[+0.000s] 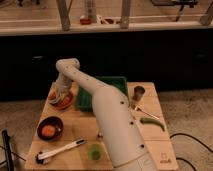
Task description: Wipe red bowl with towel
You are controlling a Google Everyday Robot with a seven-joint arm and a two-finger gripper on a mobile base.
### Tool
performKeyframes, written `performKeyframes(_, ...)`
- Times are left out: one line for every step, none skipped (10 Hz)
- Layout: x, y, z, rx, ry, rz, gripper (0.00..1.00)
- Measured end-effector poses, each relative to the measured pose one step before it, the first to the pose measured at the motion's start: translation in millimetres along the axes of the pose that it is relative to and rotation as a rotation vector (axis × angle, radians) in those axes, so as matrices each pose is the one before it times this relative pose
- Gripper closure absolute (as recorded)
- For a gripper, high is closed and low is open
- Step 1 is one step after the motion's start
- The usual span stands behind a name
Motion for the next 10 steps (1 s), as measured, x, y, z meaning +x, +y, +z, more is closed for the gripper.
performKeyframes(-2.05,2.85,-4.05,-0.00748,-0.00326,-0.00495,1.00)
performKeyframes(0.18,1.75,-5.74,0.00165,0.00068,-0.00360,1.00)
performKeyframes(-0.54,-0.12,-4.18,0.00278,0.00102,-0.00465,1.00)
performKeyframes(-0.32,-0.34,-2.22,0.00090,0.00131,-0.00395,1.00)
performKeyframes(-1.22,-1.38,-2.01,0.00138,0.00061,-0.00585,1.00)
performKeyframes(-1.19,-1.61,-1.56,0.00138,0.00078,-0.00625,1.00)
performKeyframes(-0.12,-0.42,-1.48,0.00091,0.00077,-0.00299,1.00)
performKeyframes(-0.26,-0.27,-1.24,0.00127,0.00073,-0.00382,1.00)
performKeyframes(-0.98,-1.17,-1.31,0.00312,0.00034,-0.00532,1.00)
performKeyframes(-0.03,-0.83,-1.53,0.00409,0.00138,-0.00366,1.00)
